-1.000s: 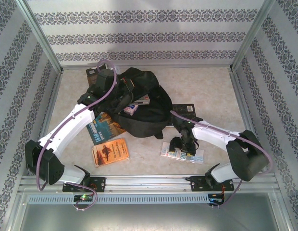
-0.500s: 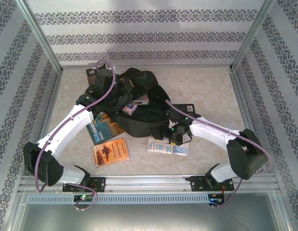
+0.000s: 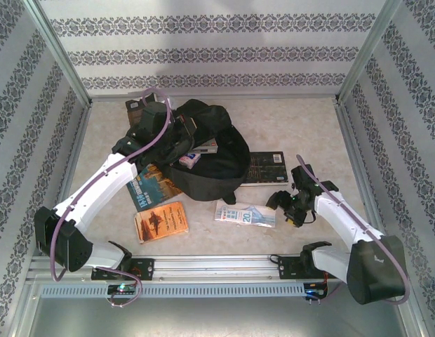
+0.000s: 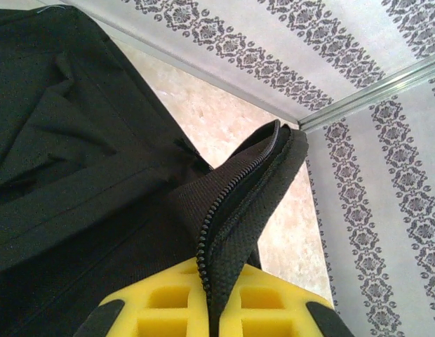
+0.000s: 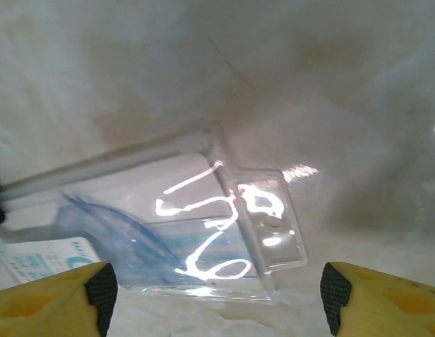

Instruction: Pack the student bag

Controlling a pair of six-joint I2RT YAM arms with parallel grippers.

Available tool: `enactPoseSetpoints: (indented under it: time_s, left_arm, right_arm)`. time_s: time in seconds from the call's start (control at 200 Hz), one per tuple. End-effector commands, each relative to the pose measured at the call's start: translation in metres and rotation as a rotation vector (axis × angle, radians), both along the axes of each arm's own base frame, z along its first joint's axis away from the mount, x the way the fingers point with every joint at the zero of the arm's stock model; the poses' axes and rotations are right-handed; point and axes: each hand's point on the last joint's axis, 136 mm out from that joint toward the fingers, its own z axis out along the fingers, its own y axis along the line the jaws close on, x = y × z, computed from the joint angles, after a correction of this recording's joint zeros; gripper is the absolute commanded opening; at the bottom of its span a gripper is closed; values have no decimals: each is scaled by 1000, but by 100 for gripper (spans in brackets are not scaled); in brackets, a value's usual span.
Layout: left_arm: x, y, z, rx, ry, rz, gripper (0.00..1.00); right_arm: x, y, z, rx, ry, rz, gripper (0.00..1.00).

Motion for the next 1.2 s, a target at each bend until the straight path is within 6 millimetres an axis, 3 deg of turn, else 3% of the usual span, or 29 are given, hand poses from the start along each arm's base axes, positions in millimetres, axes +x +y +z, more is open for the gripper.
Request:
enactPoseSetpoints:
  time_s: [0.0, 0.155, 0.505, 0.69, 0.884, 1.089, 1.194]
  left_arm:
    - [-5, -6, 8, 15, -39, -39, 0]
    - [-6, -12, -7, 21, -5, -59, 0]
    - [-7, -30, -33, 32, 61, -121, 0]
    - [-8, -32, -38, 39, 74, -128, 0]
    - [-7, -32, -41, 48, 81, -128, 0]
    - [-4, -34, -45, 53, 93, -133, 0]
    - [-3, -36, -49, 55, 104, -136, 0]
  right_arm:
    - [-9, 6, -11, 39, 55, 36, 77]
    - [-6, 21, -19, 114, 64, 52, 77]
    - [29, 53, -4, 331, -64, -20, 75]
    - [39, 51, 8, 328, -122, -35, 75]
    - [24, 36, 14, 236, -88, -50, 75]
    - [-13, 44, 17, 320, -28, -94, 76]
    - [-18, 53, 14, 381, -39, -129, 77]
